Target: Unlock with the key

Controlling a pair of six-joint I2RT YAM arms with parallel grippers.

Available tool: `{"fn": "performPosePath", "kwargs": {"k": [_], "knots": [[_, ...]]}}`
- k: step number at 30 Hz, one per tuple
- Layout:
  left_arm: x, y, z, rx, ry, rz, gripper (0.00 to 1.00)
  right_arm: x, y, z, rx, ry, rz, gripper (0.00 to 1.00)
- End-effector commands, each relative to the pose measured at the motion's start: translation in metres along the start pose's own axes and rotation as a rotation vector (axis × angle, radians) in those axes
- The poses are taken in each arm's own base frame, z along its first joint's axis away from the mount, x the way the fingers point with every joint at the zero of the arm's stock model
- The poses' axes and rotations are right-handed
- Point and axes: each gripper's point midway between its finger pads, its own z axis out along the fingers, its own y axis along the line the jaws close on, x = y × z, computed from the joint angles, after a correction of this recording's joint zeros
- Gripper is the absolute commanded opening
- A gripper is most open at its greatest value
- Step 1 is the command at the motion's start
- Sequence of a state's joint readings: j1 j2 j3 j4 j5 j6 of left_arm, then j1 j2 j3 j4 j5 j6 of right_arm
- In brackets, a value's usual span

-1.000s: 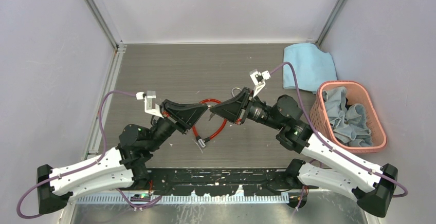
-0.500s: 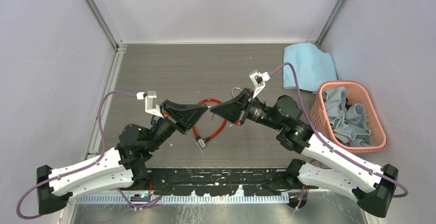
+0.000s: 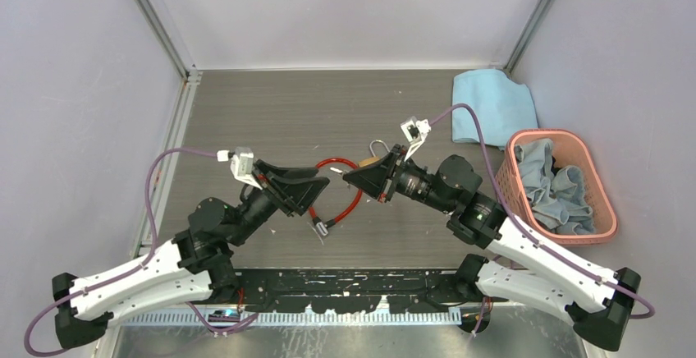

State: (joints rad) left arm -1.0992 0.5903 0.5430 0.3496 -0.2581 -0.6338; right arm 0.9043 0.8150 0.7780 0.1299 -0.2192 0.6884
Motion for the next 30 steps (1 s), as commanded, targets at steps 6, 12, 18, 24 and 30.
{"fn": "performPosePath", "kwargs": {"k": [6, 12, 18, 24, 30], "knots": [[-0.005, 0.046, -0.022, -0.268, 0.11, 0.183, 0.73, -0.014, -0.03, -0.015, 0.208, -0.048, -0.047, 0.01], [0.02, 0.087, -0.038, -0.419, 0.317, 0.442, 0.73, -0.015, -0.073, -0.038, 0.434, -0.112, -0.049, 0.01], [0.067, 0.102, -0.028, -0.276, 0.581, 0.767, 0.69, -0.003, -0.1, -0.05, 0.574, -0.082, -0.037, 0.01], [0.116, 0.113, -0.025, -0.043, 0.806, 1.013, 0.67, 0.008, -0.117, -0.063, 0.672, -0.043, -0.034, 0.01], [0.151, 0.132, -0.043, 0.125, 1.081, 1.177, 0.63, 0.016, -0.119, -0.077, 0.684, -0.034, -0.009, 0.01]]}}
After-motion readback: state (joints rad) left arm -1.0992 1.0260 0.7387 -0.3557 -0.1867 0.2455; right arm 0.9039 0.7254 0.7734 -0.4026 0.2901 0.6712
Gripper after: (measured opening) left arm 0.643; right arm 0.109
